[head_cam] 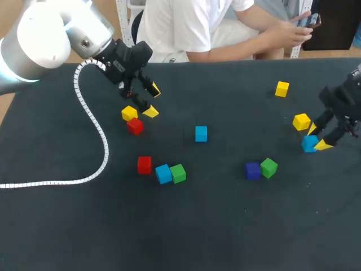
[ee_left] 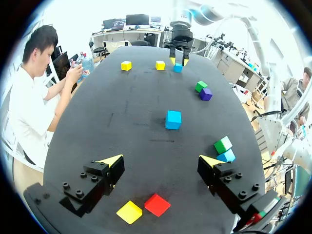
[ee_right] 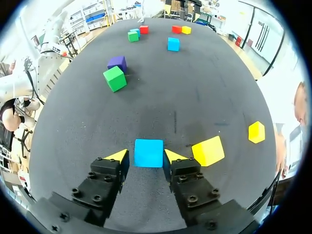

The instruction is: Place the blue cubes, place green cubes on the blue cubes, place the yellow cubes on the green cubes, then place the red cubes on the yellow cubes, and place purple cube on the red cubes.

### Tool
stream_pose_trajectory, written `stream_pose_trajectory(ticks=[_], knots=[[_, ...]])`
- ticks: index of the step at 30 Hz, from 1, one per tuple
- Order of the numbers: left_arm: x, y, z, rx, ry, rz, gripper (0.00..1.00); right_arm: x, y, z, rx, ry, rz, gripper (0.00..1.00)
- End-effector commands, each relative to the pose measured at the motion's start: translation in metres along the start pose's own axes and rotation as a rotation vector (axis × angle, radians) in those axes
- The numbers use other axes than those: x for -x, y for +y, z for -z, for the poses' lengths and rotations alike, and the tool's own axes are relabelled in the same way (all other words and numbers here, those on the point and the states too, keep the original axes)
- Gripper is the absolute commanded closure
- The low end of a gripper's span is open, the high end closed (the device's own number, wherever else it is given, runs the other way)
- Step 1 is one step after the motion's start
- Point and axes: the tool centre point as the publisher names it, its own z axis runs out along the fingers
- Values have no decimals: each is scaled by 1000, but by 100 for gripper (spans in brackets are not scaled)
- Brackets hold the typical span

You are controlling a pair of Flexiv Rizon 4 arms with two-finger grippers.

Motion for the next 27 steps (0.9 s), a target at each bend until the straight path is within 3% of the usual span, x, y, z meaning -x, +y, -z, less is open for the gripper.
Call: stream_pose_trajectory(ticks=[1,3,5,6,15,27], knots=[[0,3,0,-7,2,-2,0,-1,2,-1,-4,-4,-1,64],[0,3,0,-7,2,-2,0,-1,3,-2,-6,-5,-5,74],[0,3,0,-7,2,-2,0,-1,4,-3,-12,-1,-14,96],[0,3,0,-7,2,-2,0,-1,6,-3,-14,-1,-18,100],[0,3,0,-7,2,-2,0,11,21,15,-36,-48,-68,100],[0,3,0,-7,2,-2,0,59,29,25,-26,-62,-36,100]])
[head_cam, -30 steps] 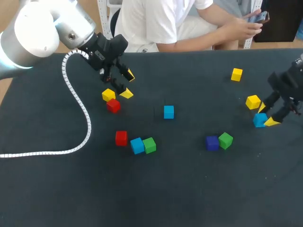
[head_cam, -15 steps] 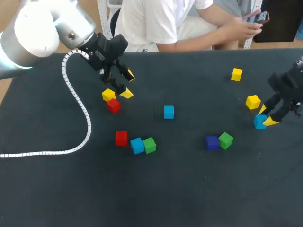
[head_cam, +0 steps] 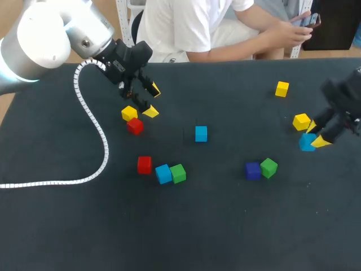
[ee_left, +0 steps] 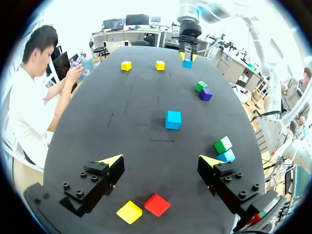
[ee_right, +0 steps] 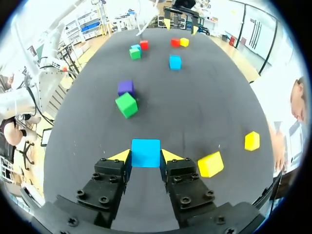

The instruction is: Place the blue cubes, place green cubes on the blue cubes, place the yellow cubes on the green cubes, then place the red cubes on the yellow cubes, and place purple cube on the red cubes.

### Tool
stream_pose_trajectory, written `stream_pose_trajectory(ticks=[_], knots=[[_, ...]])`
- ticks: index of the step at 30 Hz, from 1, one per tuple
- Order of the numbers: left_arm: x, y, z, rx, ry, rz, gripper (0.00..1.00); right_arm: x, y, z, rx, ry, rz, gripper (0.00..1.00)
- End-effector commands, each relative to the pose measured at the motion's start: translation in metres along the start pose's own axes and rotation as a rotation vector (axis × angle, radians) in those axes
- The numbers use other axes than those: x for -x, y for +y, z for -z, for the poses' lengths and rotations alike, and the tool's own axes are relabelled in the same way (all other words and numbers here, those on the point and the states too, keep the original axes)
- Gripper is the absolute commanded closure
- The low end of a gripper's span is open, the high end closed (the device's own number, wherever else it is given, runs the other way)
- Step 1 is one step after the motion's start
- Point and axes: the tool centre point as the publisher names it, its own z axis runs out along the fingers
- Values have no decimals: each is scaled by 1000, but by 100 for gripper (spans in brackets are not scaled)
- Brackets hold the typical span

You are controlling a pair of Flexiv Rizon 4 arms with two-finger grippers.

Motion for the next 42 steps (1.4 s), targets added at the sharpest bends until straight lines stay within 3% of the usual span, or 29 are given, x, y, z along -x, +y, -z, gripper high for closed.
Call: stream_pose_trajectory(ticks=[1,8,16,42], knots=[[0,3,0,-7,2,-2,0,16,5,3,-13,-2,28,100],[0,3,0,-7,2,-2,0,37,7,6,-34,-5,79,100],[0,3,0,-7,2,-2,0,60,11,12,-62,-72,66,100],[0,3,0,-7,2,-2,0,60,11,12,-62,-72,66,100]])
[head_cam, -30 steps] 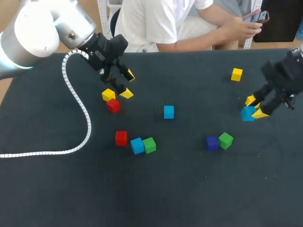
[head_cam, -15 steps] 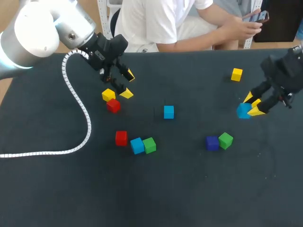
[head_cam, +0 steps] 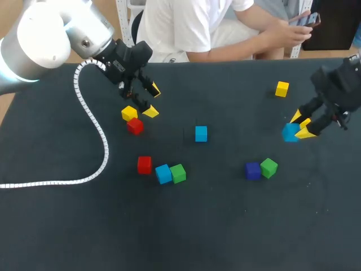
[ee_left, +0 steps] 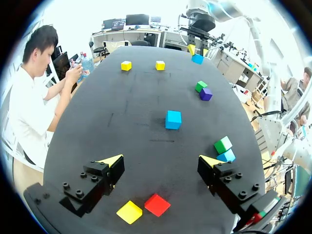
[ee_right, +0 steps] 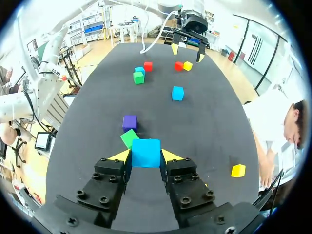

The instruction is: Place the blue cubes, place green cubes on the blue cubes, place the yellow cubes on the green cubes, then place the red cubes on the yellow cubes, and place purple cube on the red cubes.

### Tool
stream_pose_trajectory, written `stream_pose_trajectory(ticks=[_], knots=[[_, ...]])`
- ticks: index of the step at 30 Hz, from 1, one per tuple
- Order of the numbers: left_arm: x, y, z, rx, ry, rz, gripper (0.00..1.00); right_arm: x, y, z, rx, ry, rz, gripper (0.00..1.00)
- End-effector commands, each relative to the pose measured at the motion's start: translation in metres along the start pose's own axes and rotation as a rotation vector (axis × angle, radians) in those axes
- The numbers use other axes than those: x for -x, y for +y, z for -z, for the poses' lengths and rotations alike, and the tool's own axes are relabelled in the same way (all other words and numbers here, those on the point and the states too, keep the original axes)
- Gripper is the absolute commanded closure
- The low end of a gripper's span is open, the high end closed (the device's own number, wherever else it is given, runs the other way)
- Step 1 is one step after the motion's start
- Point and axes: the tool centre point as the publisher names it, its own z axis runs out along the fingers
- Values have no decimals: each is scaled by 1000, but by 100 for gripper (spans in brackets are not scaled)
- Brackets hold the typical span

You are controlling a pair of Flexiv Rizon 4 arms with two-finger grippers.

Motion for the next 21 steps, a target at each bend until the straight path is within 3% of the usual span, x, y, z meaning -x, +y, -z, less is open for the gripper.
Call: stream_pose_trajectory(ticks=[1,8,15,21], knots=[[0,3,0,-7,2,-2,0,0,1,0,-2,1,0,100],[0,3,0,-7,2,-2,0,38,-21,-32,29,7,93,100],[0,3,0,-7,2,-2,0,60,-46,-53,69,8,145,100],[0,3,0,-7,2,-2,0,76,-53,-63,81,20,129,100]])
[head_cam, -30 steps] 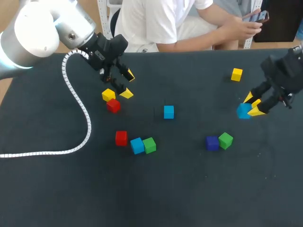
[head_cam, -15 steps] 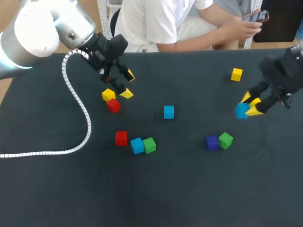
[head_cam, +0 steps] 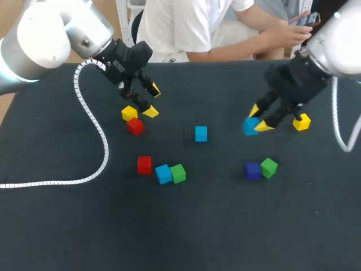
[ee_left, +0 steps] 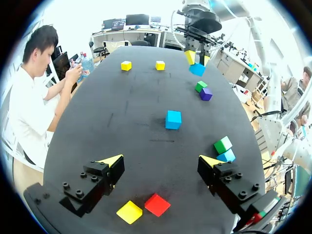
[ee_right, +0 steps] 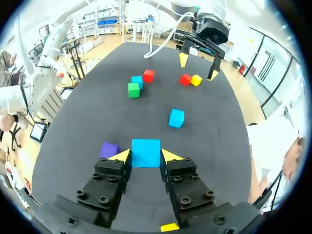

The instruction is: Place the blue cubes, place green cubes on the blue cubes, place the yellow cubes on the green cubes, then place the red cubes on the yellow cubes, and place purple cube on the red cubes.

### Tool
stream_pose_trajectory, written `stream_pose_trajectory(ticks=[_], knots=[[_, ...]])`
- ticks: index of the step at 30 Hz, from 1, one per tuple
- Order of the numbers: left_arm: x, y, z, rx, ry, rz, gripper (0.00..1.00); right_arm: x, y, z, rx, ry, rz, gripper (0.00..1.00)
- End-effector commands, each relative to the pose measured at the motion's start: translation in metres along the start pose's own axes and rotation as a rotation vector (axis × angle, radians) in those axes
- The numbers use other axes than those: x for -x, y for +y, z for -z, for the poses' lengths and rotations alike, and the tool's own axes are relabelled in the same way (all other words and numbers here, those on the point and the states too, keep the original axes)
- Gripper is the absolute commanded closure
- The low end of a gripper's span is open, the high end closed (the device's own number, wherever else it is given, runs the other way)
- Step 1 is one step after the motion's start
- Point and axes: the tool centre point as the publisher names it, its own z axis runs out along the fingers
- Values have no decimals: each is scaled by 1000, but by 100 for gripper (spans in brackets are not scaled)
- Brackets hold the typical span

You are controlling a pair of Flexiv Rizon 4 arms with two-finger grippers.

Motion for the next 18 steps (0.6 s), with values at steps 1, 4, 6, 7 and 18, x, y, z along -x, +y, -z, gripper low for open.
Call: stream_pose_trajectory(ticks=[1,4,6,7,18], knots=[[0,3,0,-7,2,-2,0,9,-17,-10,47,18,-26,100],[0,3,0,-7,2,-2,0,13,-16,-17,63,34,-50,100],[0,3,0,-7,2,-2,0,15,-13,-21,63,37,-73,100],[0,3,0,-7,2,-2,0,15,-12,-23,67,43,-89,100],[0,3,0,-7,2,-2,0,15,-3,-39,43,55,-162,100]])
